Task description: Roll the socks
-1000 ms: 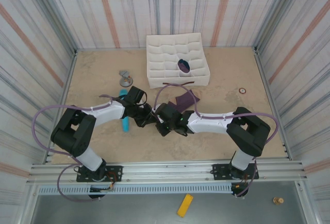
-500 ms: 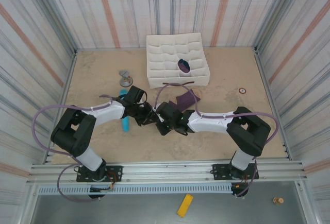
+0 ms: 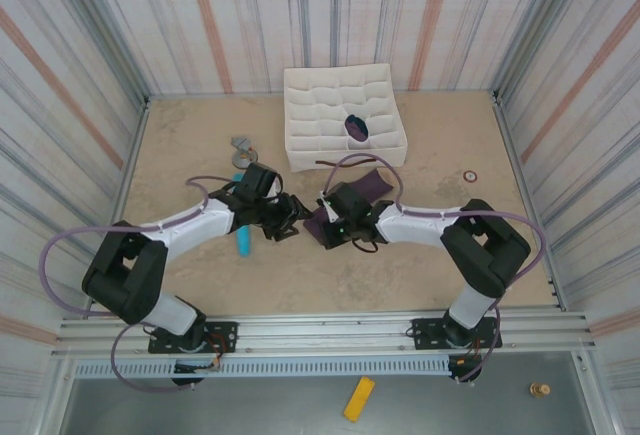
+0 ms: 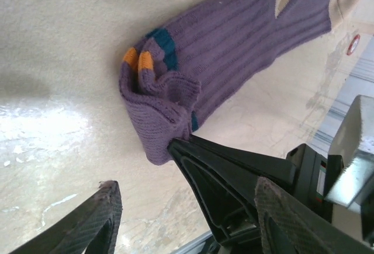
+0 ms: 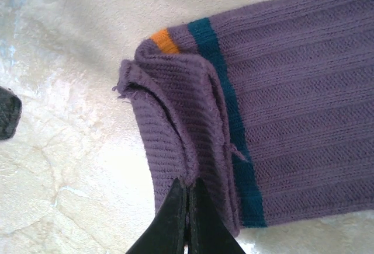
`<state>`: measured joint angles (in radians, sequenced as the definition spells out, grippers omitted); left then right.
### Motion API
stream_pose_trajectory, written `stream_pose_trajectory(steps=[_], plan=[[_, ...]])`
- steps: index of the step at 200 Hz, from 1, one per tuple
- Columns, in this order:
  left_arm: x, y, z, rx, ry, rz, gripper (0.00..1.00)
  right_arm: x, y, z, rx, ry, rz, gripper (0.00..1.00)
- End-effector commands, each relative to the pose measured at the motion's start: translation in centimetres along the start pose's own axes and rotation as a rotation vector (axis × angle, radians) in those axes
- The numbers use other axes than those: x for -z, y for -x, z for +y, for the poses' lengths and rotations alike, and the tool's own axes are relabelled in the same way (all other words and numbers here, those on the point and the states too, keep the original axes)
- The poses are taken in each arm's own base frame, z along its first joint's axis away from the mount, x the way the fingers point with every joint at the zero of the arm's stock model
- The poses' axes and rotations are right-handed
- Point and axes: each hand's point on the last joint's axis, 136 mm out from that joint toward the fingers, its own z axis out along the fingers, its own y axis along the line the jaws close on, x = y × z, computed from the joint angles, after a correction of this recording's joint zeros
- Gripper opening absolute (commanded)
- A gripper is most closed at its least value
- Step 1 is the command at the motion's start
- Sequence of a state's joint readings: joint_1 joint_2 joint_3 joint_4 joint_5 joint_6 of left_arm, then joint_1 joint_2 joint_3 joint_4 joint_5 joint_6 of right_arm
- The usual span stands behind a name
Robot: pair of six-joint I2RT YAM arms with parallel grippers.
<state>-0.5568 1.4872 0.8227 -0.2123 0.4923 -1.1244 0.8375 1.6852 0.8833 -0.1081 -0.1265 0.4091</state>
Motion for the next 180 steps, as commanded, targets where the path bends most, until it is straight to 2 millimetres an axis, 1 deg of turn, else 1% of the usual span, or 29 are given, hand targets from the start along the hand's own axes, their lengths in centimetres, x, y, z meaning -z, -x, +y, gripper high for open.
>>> stream_pose_trajectory(steps=[1, 15, 32, 40, 71, 92, 123, 163, 180], plan=[[-0.4, 0.0, 1.1, -0.043, 0.044, -0.008, 0.59, -0.9, -1.3, -0.6, -0.052, -0.004, 0.061, 0.0], [-1.0, 0.0, 1.4, -0.045, 0.046, -0.008, 0.58, -0.8, -1.2, -1.5, -0.076, -0.03, 0.063, 0.0], [-1.4, 0.2, 1.4, -0.058, 0.047, -0.019, 0.57, -0.5, -0.9, -2.0, -0.124, -0.005, 0.057, 0.0], [-1.6, 0.4, 1.2, -0.068, 0.043, -0.024, 0.55, -0.4, -0.8, -2.3, -0.142, -0.001, 0.057, 0.0], [-2.6, 1.1, 0.8, -0.098, 0.066, -0.026, 0.49, -1.1, -1.2, -3.2, -0.192, 0.008, 0.11, 0.0], [-3.5, 1.9, 0.9, -0.113, 0.084, -0.039, 0.48, -1.7, -1.6, -3.6, -0.218, 0.007, 0.14, 0.0], [-4.6, 3.1, 0.0, -0.147, 0.08, -0.053, 0.47, -2.1, -2.1, -4.6, -0.286, 0.004, 0.163, 0.0], [-5.4, 4.2, 0.5, -0.163, 0.133, -0.076, 0.39, -2.2, -2.5, -5.5, -0.336, 0.005, 0.177, 0.0], [-5.8, 4.5, 0.8, -0.166, 0.152, -0.079, 0.38, -2.3, -2.7, -5.7, -0.35, 0.016, 0.185, 0.0]])
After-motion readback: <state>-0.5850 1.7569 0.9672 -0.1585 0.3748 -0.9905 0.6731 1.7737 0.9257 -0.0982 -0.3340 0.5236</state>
